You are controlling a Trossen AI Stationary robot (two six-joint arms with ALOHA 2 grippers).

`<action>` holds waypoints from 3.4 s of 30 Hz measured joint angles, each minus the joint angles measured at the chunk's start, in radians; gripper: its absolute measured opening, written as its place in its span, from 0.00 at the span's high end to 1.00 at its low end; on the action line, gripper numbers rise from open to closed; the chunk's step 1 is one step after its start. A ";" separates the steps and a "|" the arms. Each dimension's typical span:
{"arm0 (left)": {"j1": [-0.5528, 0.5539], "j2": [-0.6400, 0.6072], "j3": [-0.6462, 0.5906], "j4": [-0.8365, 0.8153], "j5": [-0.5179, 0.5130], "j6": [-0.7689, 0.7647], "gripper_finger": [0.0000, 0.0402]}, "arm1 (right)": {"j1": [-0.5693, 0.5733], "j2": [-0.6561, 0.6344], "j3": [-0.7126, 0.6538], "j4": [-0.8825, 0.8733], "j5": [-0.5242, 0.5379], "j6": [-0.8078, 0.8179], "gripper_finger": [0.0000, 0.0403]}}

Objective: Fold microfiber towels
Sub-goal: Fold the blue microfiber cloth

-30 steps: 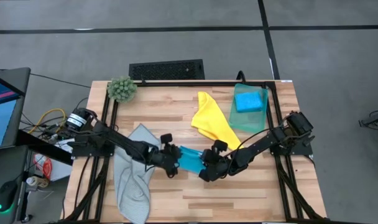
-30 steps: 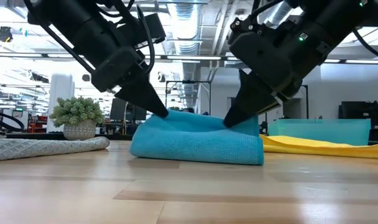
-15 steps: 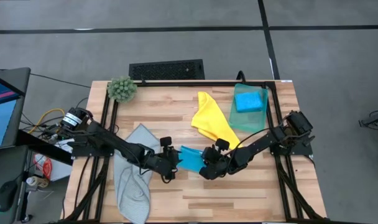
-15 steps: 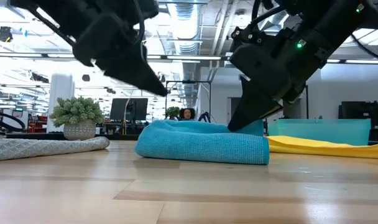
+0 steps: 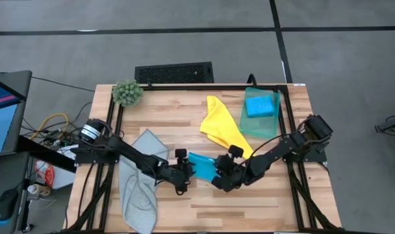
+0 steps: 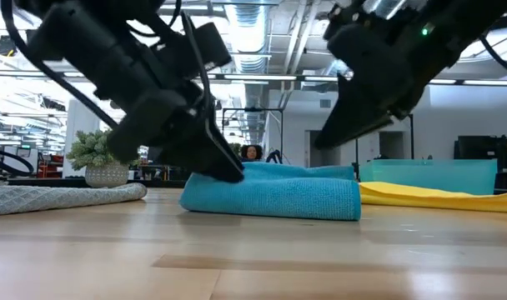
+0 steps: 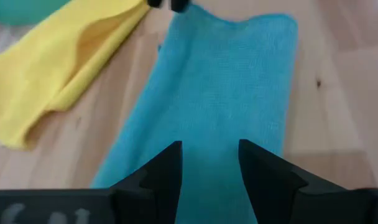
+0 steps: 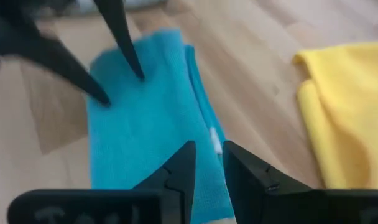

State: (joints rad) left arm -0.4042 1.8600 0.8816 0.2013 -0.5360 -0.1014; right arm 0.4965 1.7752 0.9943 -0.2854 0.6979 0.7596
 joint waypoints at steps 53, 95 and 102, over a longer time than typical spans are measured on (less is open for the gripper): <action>0.117 0.038 -0.066 0.184 0.080 0.003 0.62 | 0.145 0.256 -0.068 0.602 0.151 -0.186 0.75; 0.202 0.112 -0.134 0.408 0.165 -0.031 0.62 | 0.124 0.209 -0.211 0.560 0.352 0.021 0.75; 0.182 0.031 -0.138 0.297 0.183 -0.059 0.62 | 0.136 -0.019 -0.209 0.403 0.269 0.059 0.74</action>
State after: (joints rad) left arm -0.2221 1.8912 0.7433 0.4986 -0.3534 -0.1608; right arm 0.6326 1.7563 0.7849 0.1175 0.9665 0.8190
